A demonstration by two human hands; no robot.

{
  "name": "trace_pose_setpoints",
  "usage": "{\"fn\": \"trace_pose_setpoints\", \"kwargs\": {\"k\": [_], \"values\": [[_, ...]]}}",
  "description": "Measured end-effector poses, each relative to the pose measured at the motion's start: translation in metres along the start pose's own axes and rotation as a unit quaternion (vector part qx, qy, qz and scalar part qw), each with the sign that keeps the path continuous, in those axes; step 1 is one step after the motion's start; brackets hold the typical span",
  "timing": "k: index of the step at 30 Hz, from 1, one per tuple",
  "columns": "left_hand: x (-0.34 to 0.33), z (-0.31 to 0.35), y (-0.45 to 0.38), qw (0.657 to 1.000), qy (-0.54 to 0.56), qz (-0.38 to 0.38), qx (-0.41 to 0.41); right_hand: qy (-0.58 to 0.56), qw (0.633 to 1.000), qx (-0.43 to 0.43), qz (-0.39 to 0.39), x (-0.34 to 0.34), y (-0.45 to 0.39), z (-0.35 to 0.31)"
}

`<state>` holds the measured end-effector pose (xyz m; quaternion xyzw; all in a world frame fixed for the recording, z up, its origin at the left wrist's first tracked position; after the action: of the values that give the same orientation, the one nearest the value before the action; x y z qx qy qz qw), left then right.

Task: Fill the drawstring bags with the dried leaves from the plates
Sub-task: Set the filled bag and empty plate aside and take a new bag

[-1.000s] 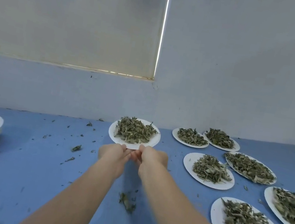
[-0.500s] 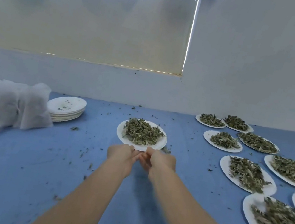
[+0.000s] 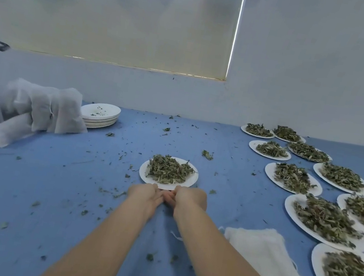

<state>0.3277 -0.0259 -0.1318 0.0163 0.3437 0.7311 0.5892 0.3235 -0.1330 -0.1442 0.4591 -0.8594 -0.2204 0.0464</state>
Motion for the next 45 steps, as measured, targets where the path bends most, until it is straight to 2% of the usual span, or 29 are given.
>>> {"fn": "trace_pose_setpoints", "kwargs": {"k": [2,6,9,11,13,15,17,19,21,25,27,29,31,35,40,43,45], "values": [[0.002,0.0,0.009,1.0,-0.018,0.01,-0.007,0.01,1.0,0.008,-0.025,0.003,0.006,-0.003],[-0.007,0.003,0.035,0.998,-0.068,0.002,-0.018,0.048,0.998,0.035,0.001,0.022,0.02,-0.014],[-0.021,0.001,0.056,0.994,-0.098,-0.038,-0.042,0.099,0.992,0.084,-0.007,0.035,0.035,-0.031],[-0.033,-0.005,0.072,0.985,-0.134,-0.073,-0.074,0.193,0.97,0.148,-0.005,0.052,0.05,-0.048],[-0.045,-0.015,0.088,0.968,-0.2,-0.1,-0.112,0.279,0.932,0.229,-0.024,0.071,0.069,-0.065],[-0.055,-0.027,0.104,0.925,-0.312,-0.111,-0.184,0.337,0.887,0.31,-0.065,0.091,0.087,-0.076],[-0.063,-0.035,0.121,0.86,-0.424,-0.105,-0.264,0.433,0.819,0.37,-0.067,0.114,0.102,-0.081],[-0.069,-0.048,0.13,0.807,-0.496,-0.119,-0.297,0.529,0.738,0.415,-0.062,0.134,0.107,-0.083],[-0.073,-0.061,0.131,0.762,-0.55,-0.133,-0.315,0.591,0.679,0.43,-0.076,0.152,0.105,-0.079],[-0.074,-0.076,0.128,0.674,-0.631,-0.124,-0.363,0.672,0.599,0.425,-0.092,0.173,0.091,-0.065],[-0.072,-0.081,0.13,0.642,-0.657,-0.11,-0.38,0.698,0.566,0.429,-0.092,0.175,0.088,-0.058],[-0.069,-0.084,0.132,0.624,-0.669,-0.099,-0.391,0.693,0.559,0.447,-0.088,0.175,0.089,-0.055],[-0.067,-0.085,0.132,0.616,-0.671,-0.089,-0.404,0.67,0.57,0.47,-0.073,0.175,0.093,-0.056],[-0.067,-0.081,0.136,0.64,-0.629,-0.078,-0.434,0.638,0.594,0.486,-0.069,0.172,0.093,-0.063],[-0.073,-0.076,0.142,0.642,-0.58,-0.114,-0.489,0.619,0.62,0.473,-0.093,0.172,0.093,-0.068],[-0.076,-0.07,0.145,0.644,-0.54,-0.119,-0.529,0.626,0.582,0.507,-0.115,0.169,0.098,-0.073],[-0.078,-0.062,0.145,0.661,-0.515,-0.119,-0.533,0.59,0.585,0.547,-0.098,0.17,0.103,-0.084]]}}
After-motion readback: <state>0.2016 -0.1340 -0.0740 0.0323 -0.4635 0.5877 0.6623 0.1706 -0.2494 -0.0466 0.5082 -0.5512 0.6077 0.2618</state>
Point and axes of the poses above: each hand's wrist, its own y-axis away from the middle knuckle, its own x-axis out of the back of the hand, z = x × y, the point moved 6 cm from there along -y, towards the middle knuckle, and after that the axes turned 3 degrees about x, right-handed, at the moved point
